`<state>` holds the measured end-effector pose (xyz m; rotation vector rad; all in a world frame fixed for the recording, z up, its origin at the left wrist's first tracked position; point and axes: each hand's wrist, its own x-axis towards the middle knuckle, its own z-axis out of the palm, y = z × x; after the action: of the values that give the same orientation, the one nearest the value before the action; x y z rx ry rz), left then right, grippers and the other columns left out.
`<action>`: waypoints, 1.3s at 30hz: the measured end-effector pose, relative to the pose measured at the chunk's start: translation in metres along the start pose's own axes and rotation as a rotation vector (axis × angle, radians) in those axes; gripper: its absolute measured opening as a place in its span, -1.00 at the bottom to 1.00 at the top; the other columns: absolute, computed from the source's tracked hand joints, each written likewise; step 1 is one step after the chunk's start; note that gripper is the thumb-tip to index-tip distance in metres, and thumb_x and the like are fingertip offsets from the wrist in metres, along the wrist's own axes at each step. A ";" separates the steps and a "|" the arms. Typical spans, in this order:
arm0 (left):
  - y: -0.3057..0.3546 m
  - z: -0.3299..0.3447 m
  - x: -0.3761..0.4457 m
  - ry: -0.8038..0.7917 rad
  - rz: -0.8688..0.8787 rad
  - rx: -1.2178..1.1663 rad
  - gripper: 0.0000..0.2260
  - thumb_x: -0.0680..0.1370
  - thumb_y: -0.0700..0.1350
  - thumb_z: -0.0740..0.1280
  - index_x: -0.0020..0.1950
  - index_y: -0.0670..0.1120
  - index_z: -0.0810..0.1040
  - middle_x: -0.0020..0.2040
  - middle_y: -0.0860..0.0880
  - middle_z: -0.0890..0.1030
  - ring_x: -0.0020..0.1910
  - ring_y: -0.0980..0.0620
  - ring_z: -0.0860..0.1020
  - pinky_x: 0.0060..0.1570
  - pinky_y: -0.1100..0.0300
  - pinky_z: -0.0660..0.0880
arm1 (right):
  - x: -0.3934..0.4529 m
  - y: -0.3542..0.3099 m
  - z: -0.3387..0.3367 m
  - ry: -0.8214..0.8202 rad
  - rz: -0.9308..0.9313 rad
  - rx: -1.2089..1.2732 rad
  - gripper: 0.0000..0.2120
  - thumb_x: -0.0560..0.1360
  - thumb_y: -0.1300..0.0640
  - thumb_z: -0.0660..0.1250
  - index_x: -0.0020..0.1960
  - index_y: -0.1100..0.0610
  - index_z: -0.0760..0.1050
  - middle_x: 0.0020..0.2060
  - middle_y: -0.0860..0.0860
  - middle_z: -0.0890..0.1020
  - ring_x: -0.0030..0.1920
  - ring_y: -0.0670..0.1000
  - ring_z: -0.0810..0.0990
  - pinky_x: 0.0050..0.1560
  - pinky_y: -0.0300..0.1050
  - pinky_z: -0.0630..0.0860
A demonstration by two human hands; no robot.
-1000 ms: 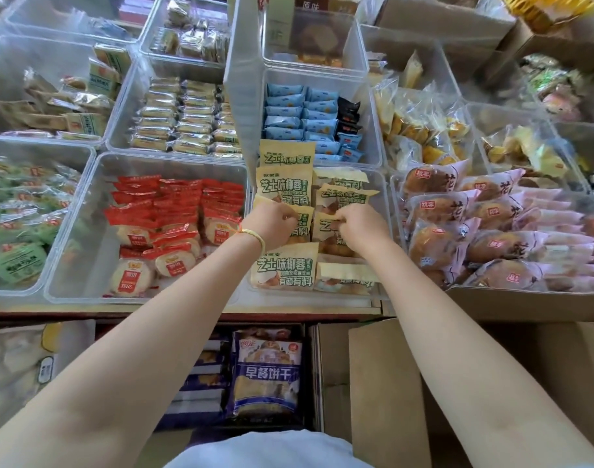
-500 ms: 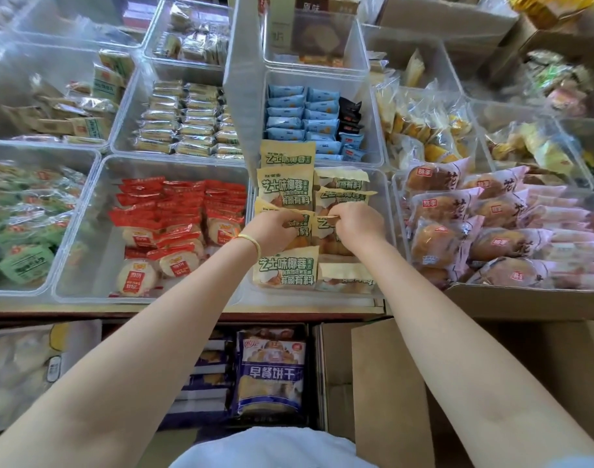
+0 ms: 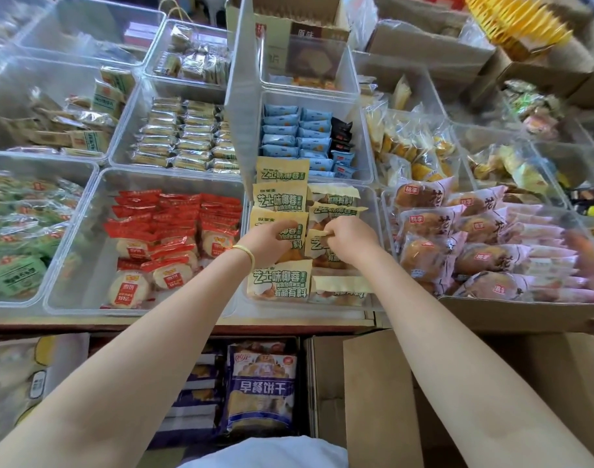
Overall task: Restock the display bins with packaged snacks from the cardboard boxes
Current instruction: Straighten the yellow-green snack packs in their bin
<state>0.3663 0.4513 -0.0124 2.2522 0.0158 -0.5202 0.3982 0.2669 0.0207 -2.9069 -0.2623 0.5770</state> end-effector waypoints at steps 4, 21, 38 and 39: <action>-0.003 -0.005 -0.005 0.113 0.044 -0.024 -0.72 0.59 -0.12 0.25 0.27 0.09 0.56 -0.01 -0.01 0.63 -0.34 0.07 0.53 -0.38 0.21 0.49 | 0.004 0.001 -0.007 0.074 -0.014 0.049 -0.83 0.57 -0.04 0.34 -0.03 0.04 0.62 -0.11 -0.04 0.65 -0.10 0.02 0.59 -0.11 -0.07 0.54; 0.022 -0.047 0.063 0.262 0.105 0.396 -0.49 0.54 -0.26 0.25 0.50 -0.08 0.31 0.46 -0.10 0.35 0.42 -0.14 0.33 0.39 -0.04 0.34 | 0.040 0.001 -0.019 0.226 0.098 0.012 -0.73 0.60 0.27 0.18 0.17 0.10 0.59 0.11 0.13 0.64 0.05 0.17 0.59 -0.13 -0.09 0.45; 0.030 -0.029 0.068 0.147 0.059 0.563 -0.87 0.57 0.01 0.34 0.06 0.00 0.59 0.02 -0.03 0.59 0.05 -0.09 0.57 -0.07 0.08 0.52 | 0.059 0.004 -0.004 0.166 0.141 0.253 -0.83 0.52 0.25 0.31 -0.04 0.14 0.68 -0.04 0.11 0.67 -0.01 0.16 0.61 -0.12 -0.09 0.51; 0.031 -0.027 0.069 0.152 0.057 0.563 -0.82 0.54 0.03 0.38 0.13 0.05 0.58 0.04 0.00 0.58 0.08 -0.08 0.55 -0.08 0.09 0.49 | 0.059 0.003 -0.005 0.159 0.138 0.259 -0.84 0.50 0.25 0.34 -0.03 0.12 0.68 -0.04 0.10 0.67 -0.01 0.15 0.61 -0.16 -0.11 0.47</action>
<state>0.4452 0.4392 0.0002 2.8280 -0.1324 -0.3490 0.4542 0.2755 0.0029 -2.7115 0.0330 0.3647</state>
